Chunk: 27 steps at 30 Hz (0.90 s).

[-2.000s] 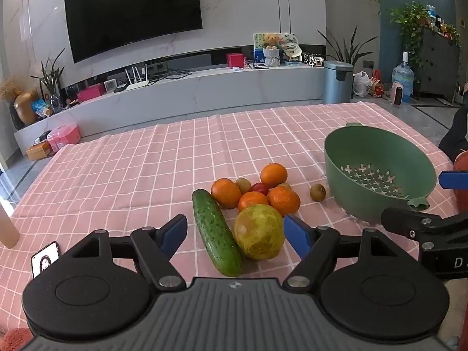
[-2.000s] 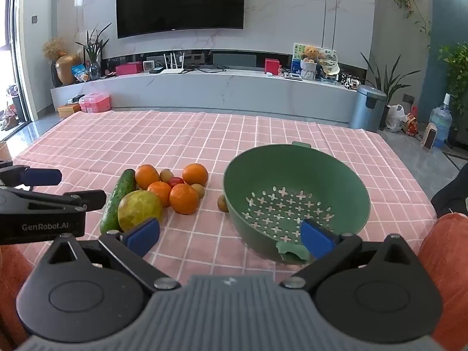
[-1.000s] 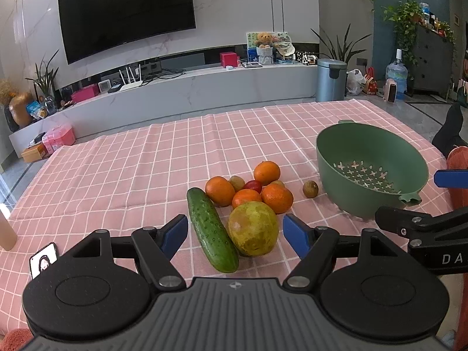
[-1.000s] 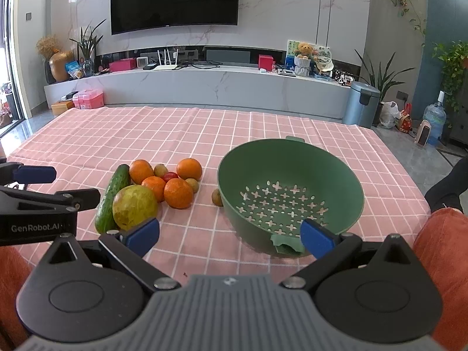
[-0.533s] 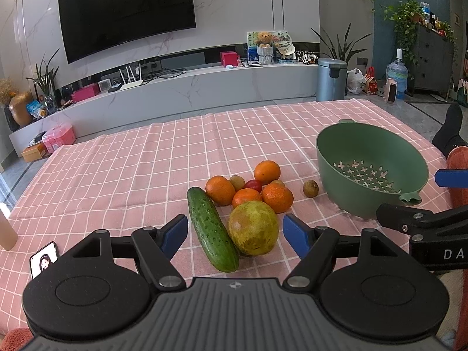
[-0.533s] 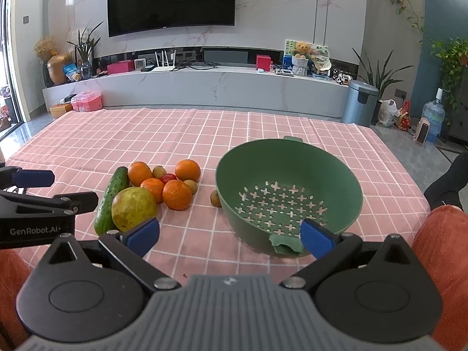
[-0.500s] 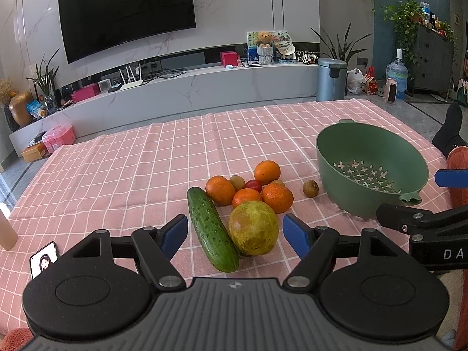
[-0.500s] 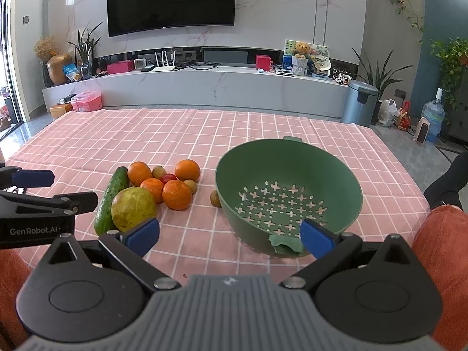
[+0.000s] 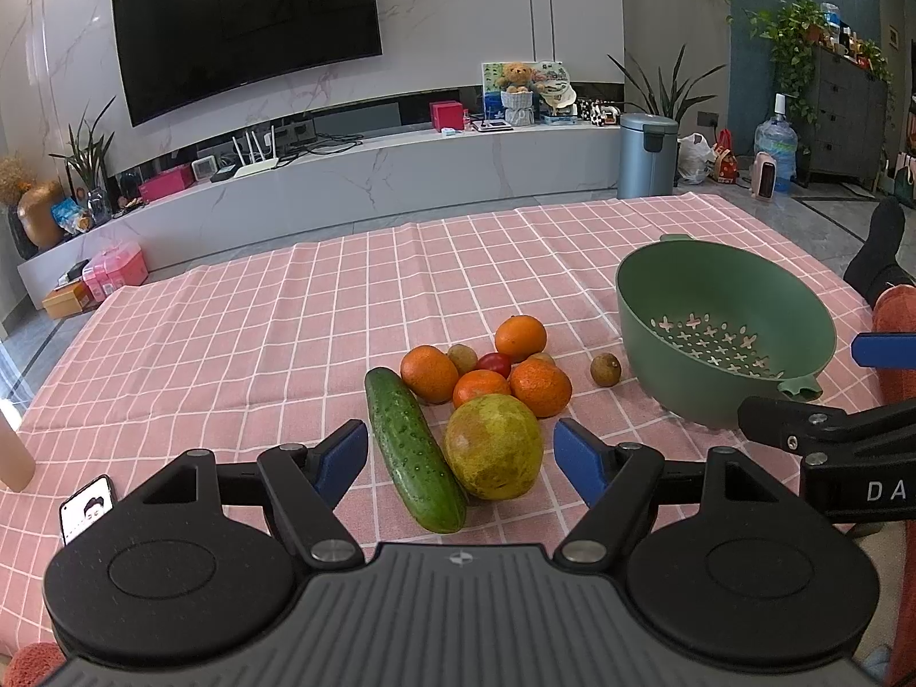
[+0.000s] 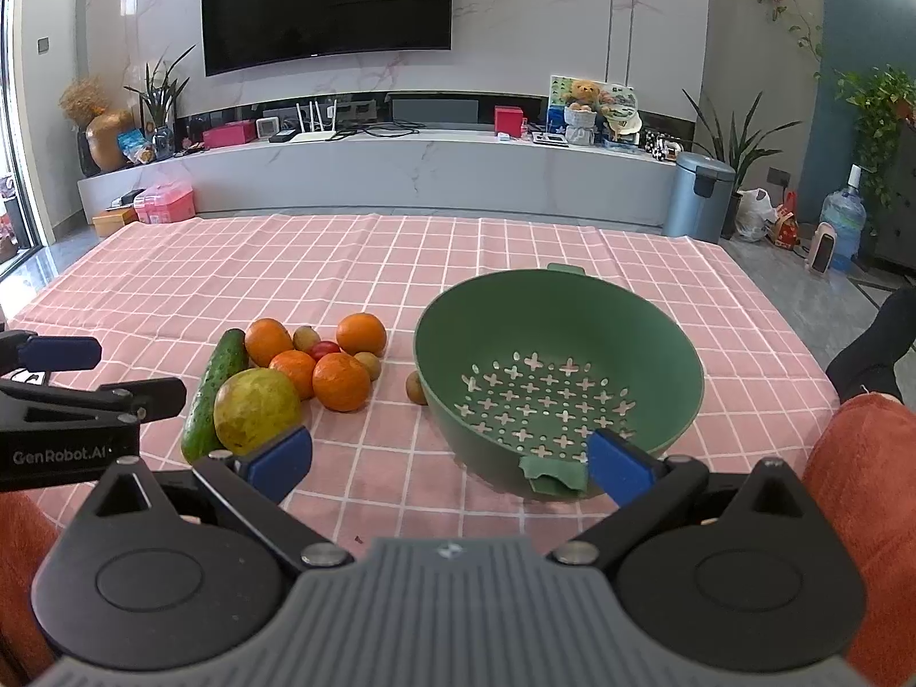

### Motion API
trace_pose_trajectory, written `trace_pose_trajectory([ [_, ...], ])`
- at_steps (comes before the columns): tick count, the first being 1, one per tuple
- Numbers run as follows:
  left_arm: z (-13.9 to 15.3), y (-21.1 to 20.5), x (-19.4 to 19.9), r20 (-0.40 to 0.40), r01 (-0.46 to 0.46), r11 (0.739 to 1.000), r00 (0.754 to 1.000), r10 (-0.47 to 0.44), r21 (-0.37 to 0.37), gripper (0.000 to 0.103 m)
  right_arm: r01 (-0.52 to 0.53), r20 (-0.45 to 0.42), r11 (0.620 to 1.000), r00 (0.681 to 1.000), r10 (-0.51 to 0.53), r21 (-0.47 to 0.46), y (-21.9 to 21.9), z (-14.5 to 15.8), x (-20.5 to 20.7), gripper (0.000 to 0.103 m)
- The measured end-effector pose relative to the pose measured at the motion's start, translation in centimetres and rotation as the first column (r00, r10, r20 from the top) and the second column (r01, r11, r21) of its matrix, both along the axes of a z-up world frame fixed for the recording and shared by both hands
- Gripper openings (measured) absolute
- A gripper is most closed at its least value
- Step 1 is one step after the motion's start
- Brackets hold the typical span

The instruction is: Organize fruits

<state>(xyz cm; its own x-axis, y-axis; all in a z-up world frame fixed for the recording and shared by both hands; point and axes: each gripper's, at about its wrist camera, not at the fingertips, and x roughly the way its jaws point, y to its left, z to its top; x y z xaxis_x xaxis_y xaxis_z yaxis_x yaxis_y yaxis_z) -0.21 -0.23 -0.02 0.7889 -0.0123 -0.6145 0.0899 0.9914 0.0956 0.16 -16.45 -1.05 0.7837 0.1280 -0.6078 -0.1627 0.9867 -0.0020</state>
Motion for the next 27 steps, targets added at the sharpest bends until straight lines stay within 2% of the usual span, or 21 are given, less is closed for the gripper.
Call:
trace_pose_trajectory([
  [27,-0.08,-0.53,-0.20,-0.006,0.002,1.000,1.000,-0.002,0.000,0.087,0.017,-0.016,1.000,1.000,-0.016,0.019,-0.21,-0.20,0.23,0.099],
])
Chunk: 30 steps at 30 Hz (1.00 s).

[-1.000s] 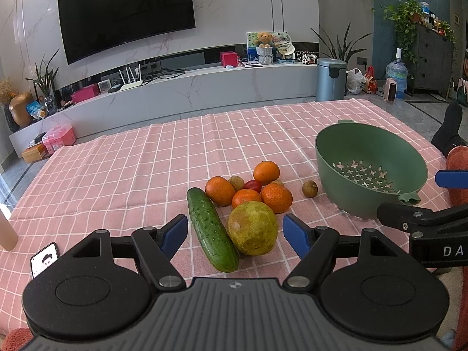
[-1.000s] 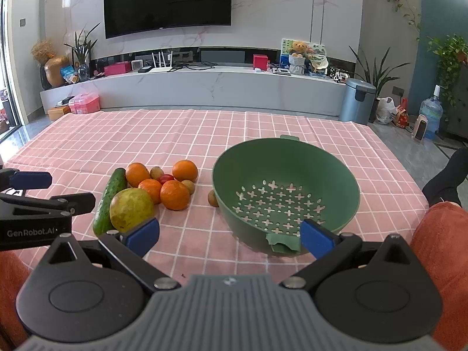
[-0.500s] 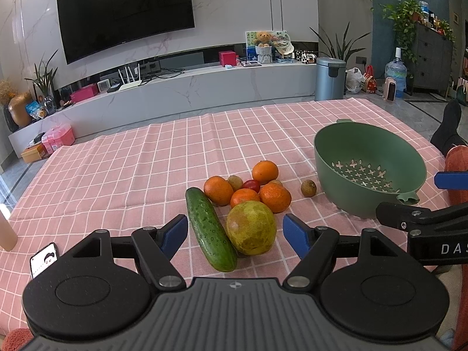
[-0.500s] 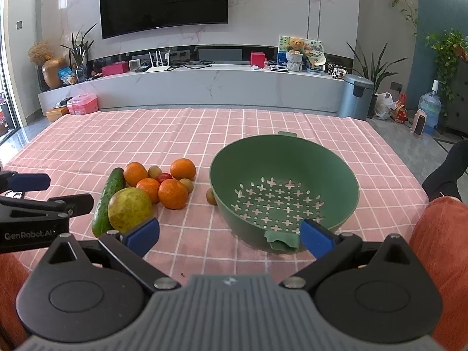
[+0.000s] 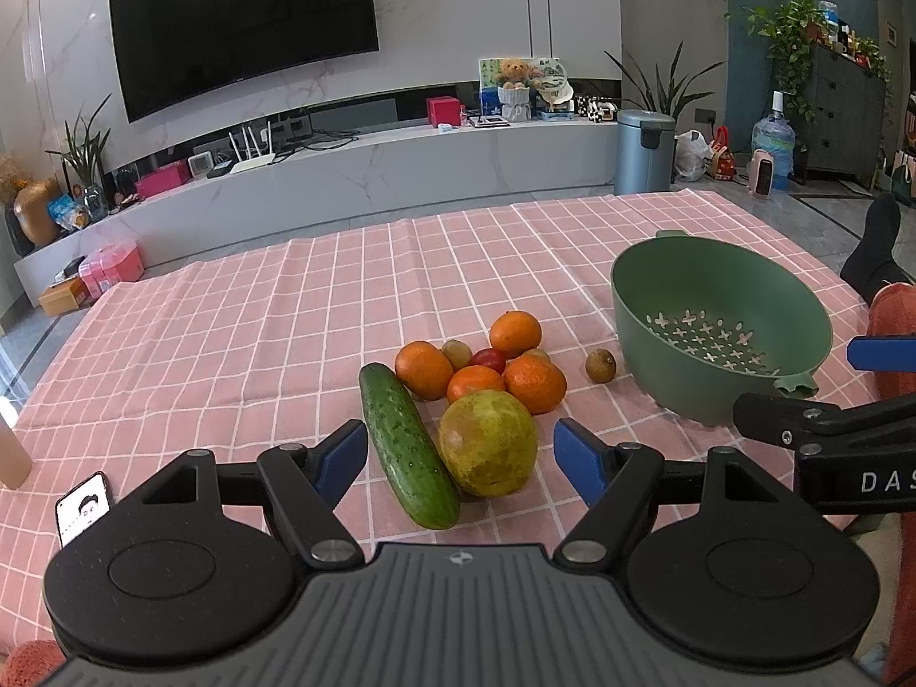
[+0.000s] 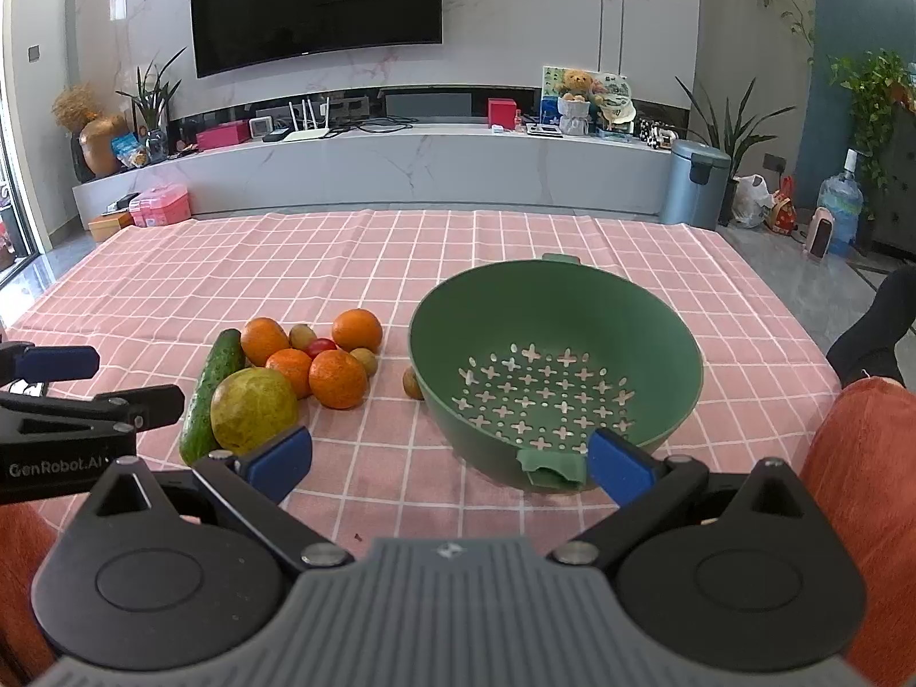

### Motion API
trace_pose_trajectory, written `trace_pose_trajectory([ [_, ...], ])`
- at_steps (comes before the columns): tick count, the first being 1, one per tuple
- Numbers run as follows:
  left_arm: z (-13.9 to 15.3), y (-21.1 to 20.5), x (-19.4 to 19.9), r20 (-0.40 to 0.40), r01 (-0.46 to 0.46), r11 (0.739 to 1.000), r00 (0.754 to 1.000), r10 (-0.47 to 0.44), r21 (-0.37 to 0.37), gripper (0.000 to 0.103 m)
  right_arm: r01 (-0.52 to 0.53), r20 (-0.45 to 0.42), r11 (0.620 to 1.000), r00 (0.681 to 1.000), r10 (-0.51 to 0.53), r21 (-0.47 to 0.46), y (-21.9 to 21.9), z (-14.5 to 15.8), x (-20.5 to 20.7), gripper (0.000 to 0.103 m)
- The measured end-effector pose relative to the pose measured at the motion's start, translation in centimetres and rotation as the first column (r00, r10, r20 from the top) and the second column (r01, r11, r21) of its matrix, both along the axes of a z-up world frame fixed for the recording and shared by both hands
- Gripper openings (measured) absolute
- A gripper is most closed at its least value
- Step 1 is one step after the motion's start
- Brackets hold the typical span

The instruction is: Organize fruits

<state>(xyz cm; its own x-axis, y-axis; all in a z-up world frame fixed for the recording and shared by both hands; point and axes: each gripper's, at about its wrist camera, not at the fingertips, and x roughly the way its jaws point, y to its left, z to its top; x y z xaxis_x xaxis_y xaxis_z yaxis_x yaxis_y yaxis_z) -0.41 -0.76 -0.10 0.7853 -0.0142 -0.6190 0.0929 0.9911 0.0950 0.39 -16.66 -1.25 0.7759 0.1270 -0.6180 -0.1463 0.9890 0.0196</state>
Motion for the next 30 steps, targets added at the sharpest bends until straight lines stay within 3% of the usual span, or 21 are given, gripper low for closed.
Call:
trace_pose_trajectory([
  [12,0.0,1.4,0.6,-0.035,-0.009,0.999,0.999,0.007,-0.047,0.087,0.001,0.010,1.000,1.000,-0.002,0.016,-0.2,-0.3,0.5,0.098],
  [18,0.3,3.2,1.6,-0.069,-0.044,0.993,0.997,0.036,-0.111,0.070,-0.073,0.060,0.995,0.996,0.068,0.071,0.4,0.1,1.5,0.098],
  [22,0.4,4.3,2.3,-0.092,-0.081,0.987,0.993,0.069,-0.136,0.056,-0.144,0.026,0.984,0.989,0.142,0.100,2.0,-0.2,2.8,0.082],
  [26,0.0,5.0,3.0,-0.092,-0.107,0.982,0.991,0.094,-0.156,0.051,-0.209,0.001,0.971,0.978,0.210,0.116,4.4,-1.0,3.9,0.068],
  [30,-0.5,6.1,4.1,-0.108,-0.151,0.972,0.985,0.132,-0.182,0.049,-0.231,-0.041,0.962,0.970,0.239,0.146,6.1,-2.0,5.2,0.067],
])
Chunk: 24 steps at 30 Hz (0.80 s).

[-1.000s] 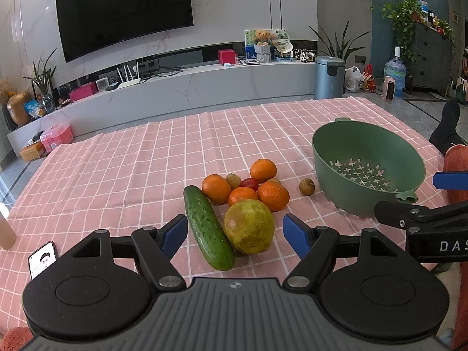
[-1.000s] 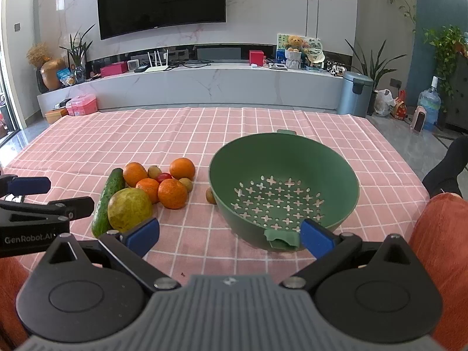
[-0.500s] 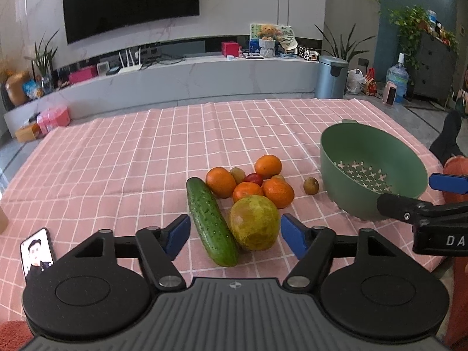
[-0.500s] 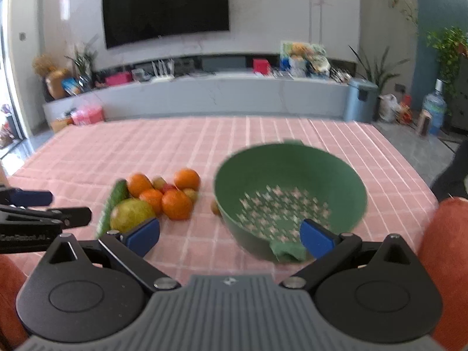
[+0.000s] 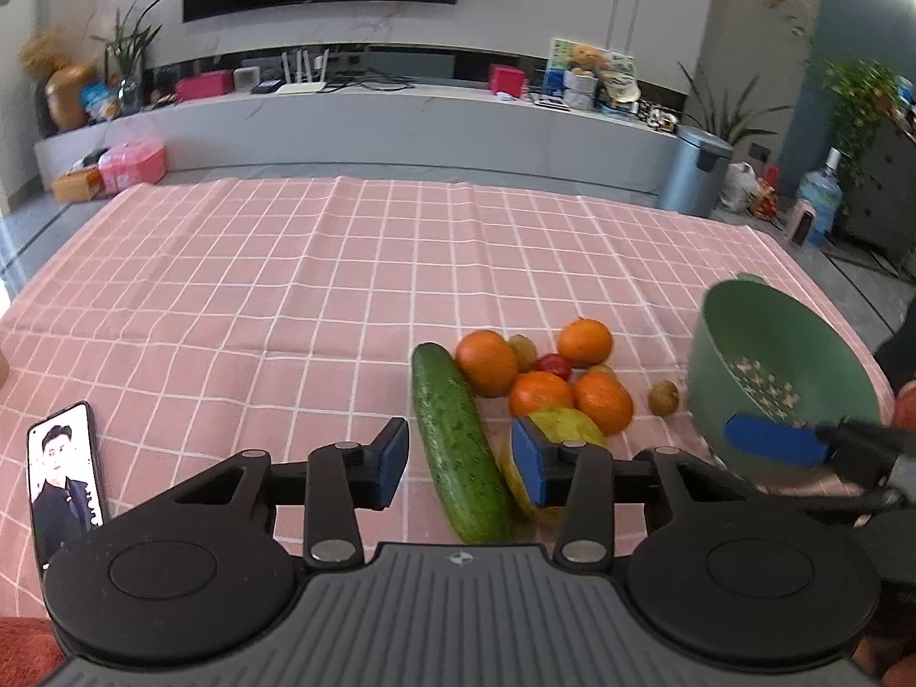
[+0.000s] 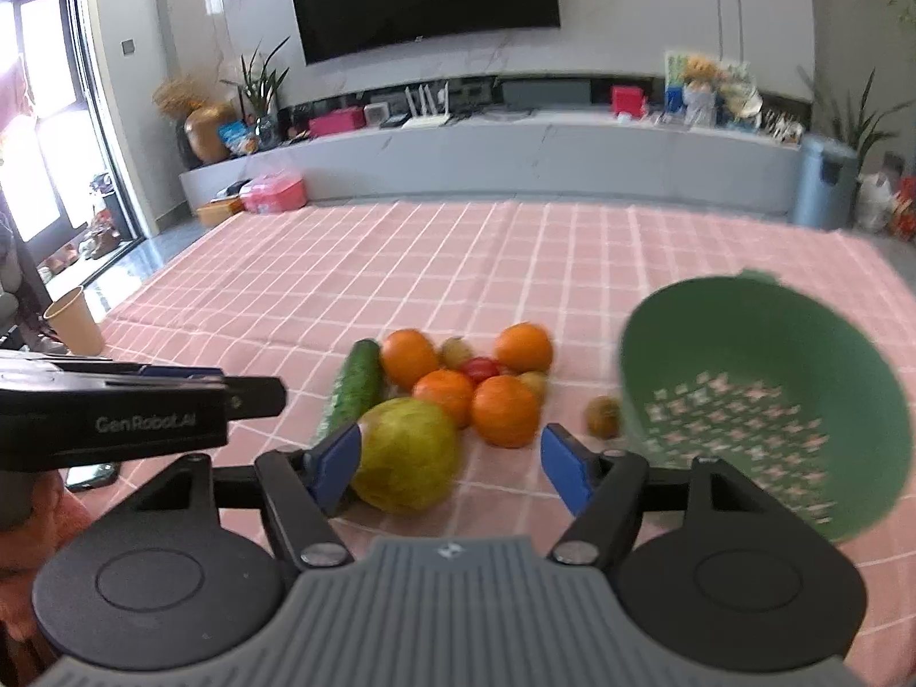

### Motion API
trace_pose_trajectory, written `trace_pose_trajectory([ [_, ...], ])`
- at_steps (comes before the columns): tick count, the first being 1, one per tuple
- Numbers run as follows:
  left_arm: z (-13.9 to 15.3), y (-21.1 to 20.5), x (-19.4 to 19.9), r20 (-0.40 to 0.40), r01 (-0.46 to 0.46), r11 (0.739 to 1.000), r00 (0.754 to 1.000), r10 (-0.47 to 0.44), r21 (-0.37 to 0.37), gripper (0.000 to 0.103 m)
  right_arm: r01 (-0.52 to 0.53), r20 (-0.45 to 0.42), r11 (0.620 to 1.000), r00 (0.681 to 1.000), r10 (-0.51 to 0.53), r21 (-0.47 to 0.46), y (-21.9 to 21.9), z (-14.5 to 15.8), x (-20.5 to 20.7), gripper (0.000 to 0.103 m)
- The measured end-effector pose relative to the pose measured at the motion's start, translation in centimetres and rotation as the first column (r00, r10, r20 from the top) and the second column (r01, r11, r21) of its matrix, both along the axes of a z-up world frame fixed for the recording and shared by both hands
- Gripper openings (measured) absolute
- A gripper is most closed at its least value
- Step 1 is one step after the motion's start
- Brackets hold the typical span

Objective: Organize fruits
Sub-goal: 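Close the right gripper on the yellow-green pear while the left gripper grasps the cucumber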

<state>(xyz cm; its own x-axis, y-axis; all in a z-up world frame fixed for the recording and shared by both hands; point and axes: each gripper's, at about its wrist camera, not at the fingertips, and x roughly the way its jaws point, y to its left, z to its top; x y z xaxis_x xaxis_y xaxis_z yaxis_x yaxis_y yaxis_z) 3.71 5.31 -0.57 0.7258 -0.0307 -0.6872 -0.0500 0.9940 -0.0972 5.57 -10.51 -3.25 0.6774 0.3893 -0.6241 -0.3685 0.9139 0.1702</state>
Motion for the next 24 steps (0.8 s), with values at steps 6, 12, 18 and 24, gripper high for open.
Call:
trace_pose_trajectory([
  [6,-0.6,1.2,1.4,-0.018,-0.035,0.999,0.999,0.035,-0.017,0.049,0.008,-0.080,0.999,0.997,-0.004,0.048,1.8,-1.6,2.2,0.067],
  [12,-1.6,2.2,2.8,-0.052,-0.073,0.996,0.996,0.070,-0.051,0.049,0.037,-0.133,0.997,0.991,-0.028,0.062,3.2,-3.1,4.1,0.068],
  [18,-2.9,2.7,3.6,-0.104,-0.067,0.993,0.993,0.056,-0.101,0.047,0.058,-0.206,0.994,0.978,-0.038,0.095,3.7,-4.8,5.1,0.068],
  [24,-3.6,2.6,3.8,-0.124,-0.061,0.992,0.991,0.048,-0.110,0.045,0.086,-0.260,0.985,0.964,-0.045,0.148,3.5,-6.2,5.7,0.066],
])
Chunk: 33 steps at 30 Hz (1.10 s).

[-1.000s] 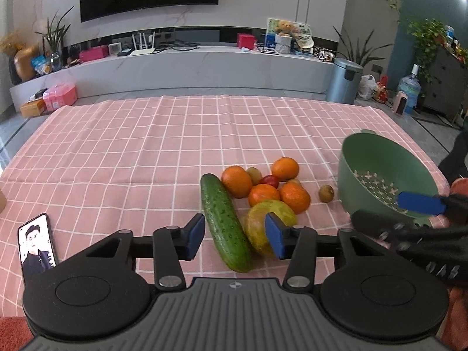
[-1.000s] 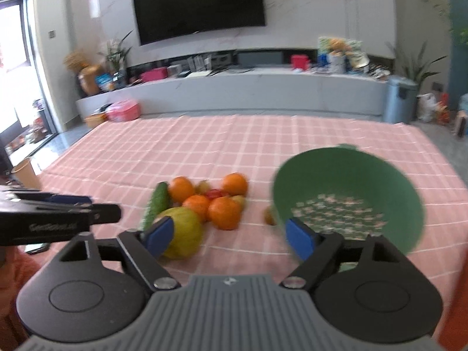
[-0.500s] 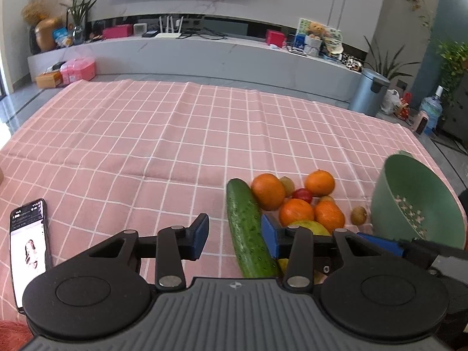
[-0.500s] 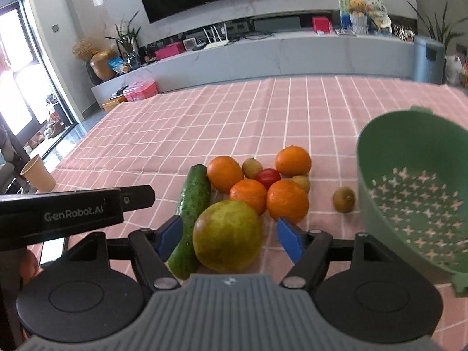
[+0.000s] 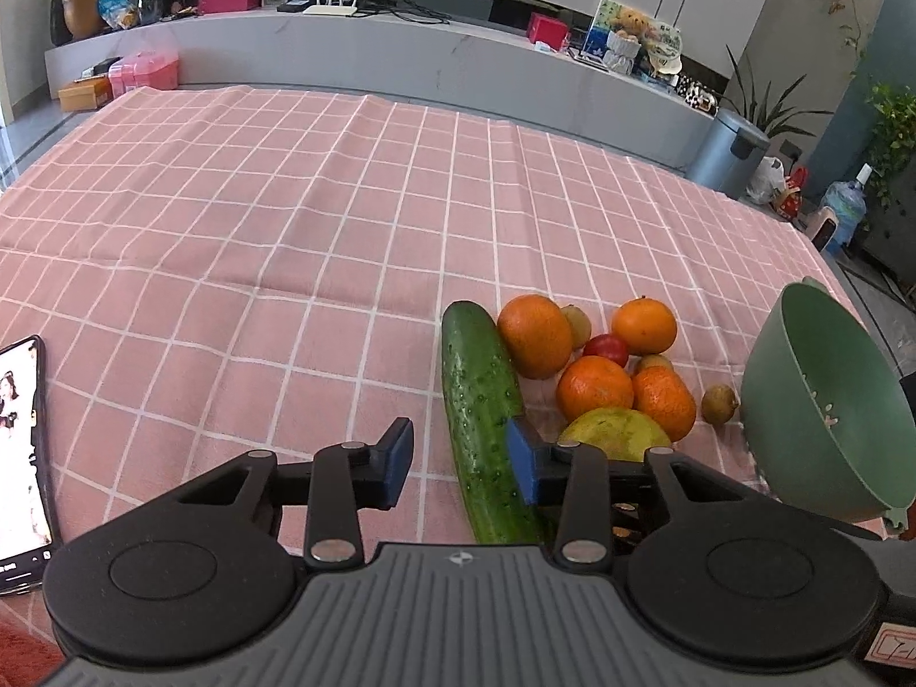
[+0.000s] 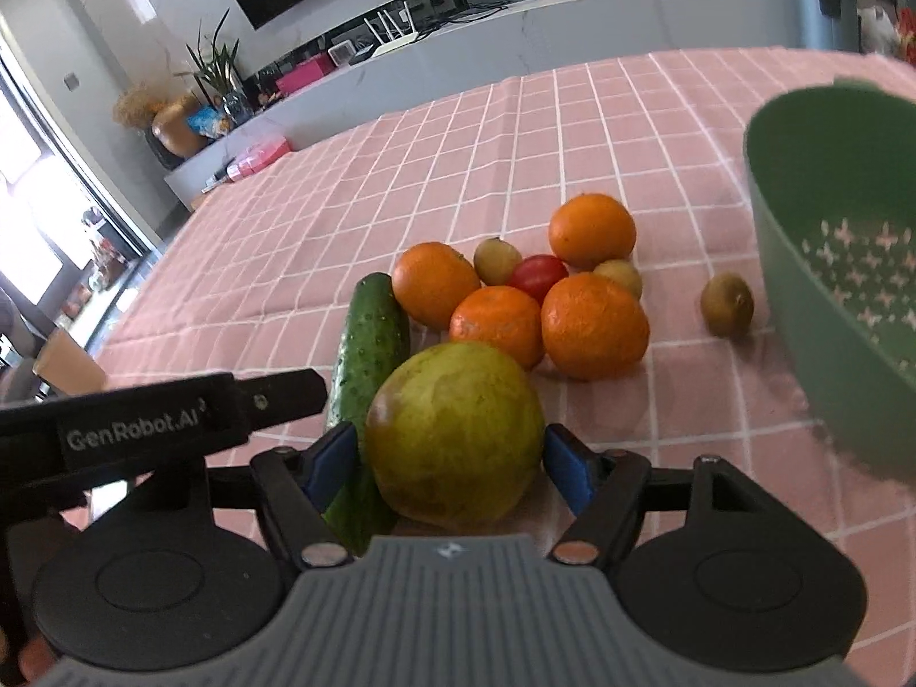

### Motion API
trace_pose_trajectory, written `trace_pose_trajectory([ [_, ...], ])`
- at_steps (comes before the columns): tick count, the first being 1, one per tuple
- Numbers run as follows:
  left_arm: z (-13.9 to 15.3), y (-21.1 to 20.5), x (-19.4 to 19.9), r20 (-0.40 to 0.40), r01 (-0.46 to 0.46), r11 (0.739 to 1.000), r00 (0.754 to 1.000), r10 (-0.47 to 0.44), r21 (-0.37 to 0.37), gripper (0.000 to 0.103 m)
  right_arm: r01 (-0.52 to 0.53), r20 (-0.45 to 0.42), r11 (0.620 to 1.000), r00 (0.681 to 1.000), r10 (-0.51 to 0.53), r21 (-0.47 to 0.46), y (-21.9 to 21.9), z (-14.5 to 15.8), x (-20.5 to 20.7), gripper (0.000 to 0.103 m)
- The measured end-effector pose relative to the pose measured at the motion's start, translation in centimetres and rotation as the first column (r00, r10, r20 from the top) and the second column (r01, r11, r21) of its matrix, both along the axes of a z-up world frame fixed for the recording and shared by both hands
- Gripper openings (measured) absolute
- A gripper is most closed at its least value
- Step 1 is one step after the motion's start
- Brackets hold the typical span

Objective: Organize fruits
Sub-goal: 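Close the right gripper on the yellow-green pear while the left gripper grasps the cucumber, then lift the pear with the right gripper while the left carries the cucumber over the colander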

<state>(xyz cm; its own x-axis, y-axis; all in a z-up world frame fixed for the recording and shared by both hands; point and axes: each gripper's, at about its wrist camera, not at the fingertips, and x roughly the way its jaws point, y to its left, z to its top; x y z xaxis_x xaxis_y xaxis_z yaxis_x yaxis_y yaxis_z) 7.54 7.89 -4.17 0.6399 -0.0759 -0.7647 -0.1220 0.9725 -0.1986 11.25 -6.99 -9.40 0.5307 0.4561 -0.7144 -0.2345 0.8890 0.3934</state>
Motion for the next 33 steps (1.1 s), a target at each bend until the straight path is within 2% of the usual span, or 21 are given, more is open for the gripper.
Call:
trace_pose_trajectory([
  [1,0.0,0.0,0.0,0.004,-0.006,1.000,1.000,0.006,0.001,0.045,0.003,0.005,1.000,1.000,-0.003,-0.006,0.0,0.0,0.0,0.063],
  [3,0.0,0.0,0.0,0.013,-0.003,1.000,1.000,0.003,0.003,0.045,-0.001,0.002,1.000,1.000,0.001,-0.006,-0.1,0.0,-0.1,0.062],
  [7,0.1,-0.3,0.0,0.016,0.025,1.000,1.000,-0.025,-0.012,0.036,0.005,-0.001,1.000,1.000,-0.005,-0.027,-0.5,0.3,-0.4,0.062],
  [13,-0.3,-0.6,0.3,0.010,0.021,0.999,1.000,-0.021,-0.042,0.036,0.020,0.008,0.995,1.000,-0.019,-0.096,-2.3,0.9,-1.2,0.062],
  [19,-1.1,-1.3,1.9,0.005,0.011,1.000,1.000,-0.011,-0.013,0.036,0.036,0.014,0.992,0.999,-0.035,-0.123,-3.6,0.8,-1.1,0.062],
  [22,-1.5,-1.8,2.5,0.009,0.003,0.999,1.000,-0.003,0.032,0.041,0.040,0.008,0.993,0.999,-0.039,-0.108,-3.7,0.7,-1.0,0.062],
  [26,-2.5,-1.6,3.2,-0.015,-0.003,1.000,1.000,0.003,0.023,0.054,0.028,0.019,0.993,0.999,-0.026,-0.115,-3.6,0.7,-1.1,0.062],
  [33,-3.5,-1.9,3.9,-0.042,0.019,0.999,0.999,-0.018,0.030,0.055,0.018,0.025,0.993,1.000,-0.016,-0.117,-3.6,0.7,-1.1,0.062],
])
